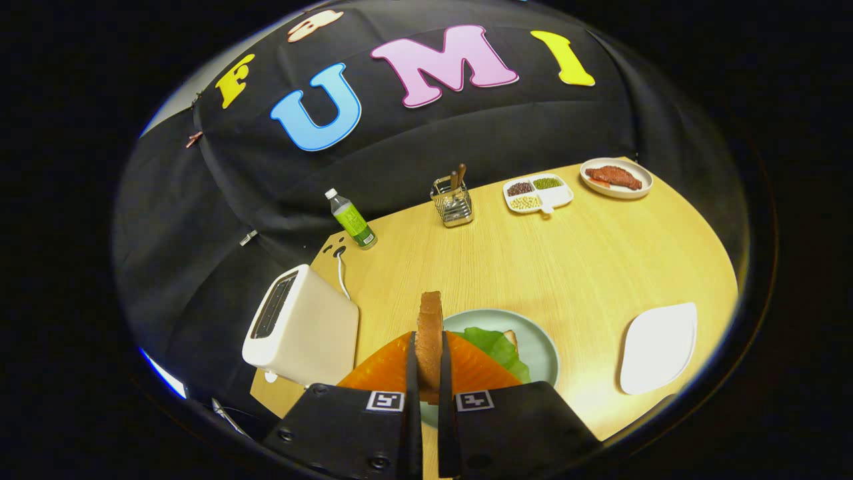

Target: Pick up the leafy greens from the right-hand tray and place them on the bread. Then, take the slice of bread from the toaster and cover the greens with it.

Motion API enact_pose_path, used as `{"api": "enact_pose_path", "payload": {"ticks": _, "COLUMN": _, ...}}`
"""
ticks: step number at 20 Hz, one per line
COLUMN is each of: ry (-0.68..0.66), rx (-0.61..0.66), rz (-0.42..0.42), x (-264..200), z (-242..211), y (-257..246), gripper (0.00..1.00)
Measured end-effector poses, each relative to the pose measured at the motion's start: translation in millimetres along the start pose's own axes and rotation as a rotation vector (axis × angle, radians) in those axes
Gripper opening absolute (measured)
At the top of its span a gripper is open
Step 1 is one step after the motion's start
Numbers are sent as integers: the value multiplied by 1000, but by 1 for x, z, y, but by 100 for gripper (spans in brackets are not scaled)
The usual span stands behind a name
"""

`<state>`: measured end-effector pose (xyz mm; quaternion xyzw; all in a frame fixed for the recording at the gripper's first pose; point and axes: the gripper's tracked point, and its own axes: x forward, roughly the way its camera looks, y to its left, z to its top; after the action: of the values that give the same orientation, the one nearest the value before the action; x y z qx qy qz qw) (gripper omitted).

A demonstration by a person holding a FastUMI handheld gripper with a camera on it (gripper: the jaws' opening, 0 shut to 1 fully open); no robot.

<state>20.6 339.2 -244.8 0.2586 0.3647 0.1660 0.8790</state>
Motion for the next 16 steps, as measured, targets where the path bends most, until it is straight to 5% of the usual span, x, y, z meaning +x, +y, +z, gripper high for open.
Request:
{"api": "enact_pose_path", "payload": {"ticks": 6, "ry": 3, "rx": 107, "rz": 24, "x": 19, "z": -11, "y": -3, "gripper": 14}}
{"api": "enact_pose_path", "payload": {"ticks": 16, "ry": 95, "rx": 17, "rz": -93, "x": 32, "z": -50, "y": -77, "gripper": 14}}
